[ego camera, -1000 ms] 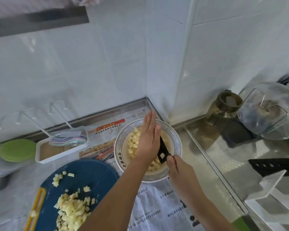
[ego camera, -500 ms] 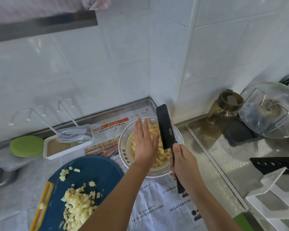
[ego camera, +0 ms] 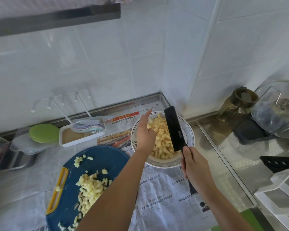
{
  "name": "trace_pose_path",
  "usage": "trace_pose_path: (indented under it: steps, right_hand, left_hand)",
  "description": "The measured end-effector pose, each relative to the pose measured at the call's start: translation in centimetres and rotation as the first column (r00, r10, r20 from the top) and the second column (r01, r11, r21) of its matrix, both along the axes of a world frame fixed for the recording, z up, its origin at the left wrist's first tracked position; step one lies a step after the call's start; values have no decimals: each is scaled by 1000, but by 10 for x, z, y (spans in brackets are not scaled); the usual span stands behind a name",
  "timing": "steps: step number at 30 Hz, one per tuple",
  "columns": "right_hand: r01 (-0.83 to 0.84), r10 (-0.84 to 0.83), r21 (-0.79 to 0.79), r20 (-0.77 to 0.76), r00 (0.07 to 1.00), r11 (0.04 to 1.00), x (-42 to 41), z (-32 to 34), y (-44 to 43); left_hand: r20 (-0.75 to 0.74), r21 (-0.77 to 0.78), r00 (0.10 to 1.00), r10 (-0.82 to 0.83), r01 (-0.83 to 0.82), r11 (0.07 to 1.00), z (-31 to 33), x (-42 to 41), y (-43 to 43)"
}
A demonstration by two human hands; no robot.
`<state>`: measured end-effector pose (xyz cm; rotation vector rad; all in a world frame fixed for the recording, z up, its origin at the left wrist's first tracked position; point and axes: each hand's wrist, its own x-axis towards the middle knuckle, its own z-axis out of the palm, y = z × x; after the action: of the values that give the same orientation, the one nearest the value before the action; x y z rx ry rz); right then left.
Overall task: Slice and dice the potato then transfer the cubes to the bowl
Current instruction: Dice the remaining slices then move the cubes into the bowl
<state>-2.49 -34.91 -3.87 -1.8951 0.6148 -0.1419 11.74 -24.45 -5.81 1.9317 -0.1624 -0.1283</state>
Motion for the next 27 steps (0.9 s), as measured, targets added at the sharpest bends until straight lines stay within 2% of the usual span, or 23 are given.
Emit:
trace_pose_path:
  steps: [2,5,10,12,16,20,23,27]
  right_hand:
    - [-16,16,8,15,1000,1000,-5,2,2]
    - [-57,56,16,35,998,998,-12,5,4]
    - [-279,277,-87,-32,960,956,-23,4,-3]
    - [-400,393,-118,-75,916,909,-26,3,-5]
    - [-629,604,-104,-196,772,770,-27,-7,6]
    - [-818,751,-79,-355,557,569,-22,-30,47]
    - [-900,827,-76,-367,426,429,-23,-47,86]
    - [-948,875,-81,-367,315,307,-31,-61,126]
  left_hand:
    - [-9,-6,999,40,-40,999,0,5,7]
    - [-74,-173,996,51,-63,983,6,3,20]
    - [-87,-128,996,35,-46,991,15,-3,76]
    - [-55,-31,996,72,-73,997,13,-4,108]
    - [22,218,991,130,-132,967,-1,-16,174]
    - [10,389,984,176,-166,906,-26,-43,240]
    - [-5,442,981,195,-173,880,-41,-66,277]
    - [-30,454,981,192,-158,877,-55,-93,310]
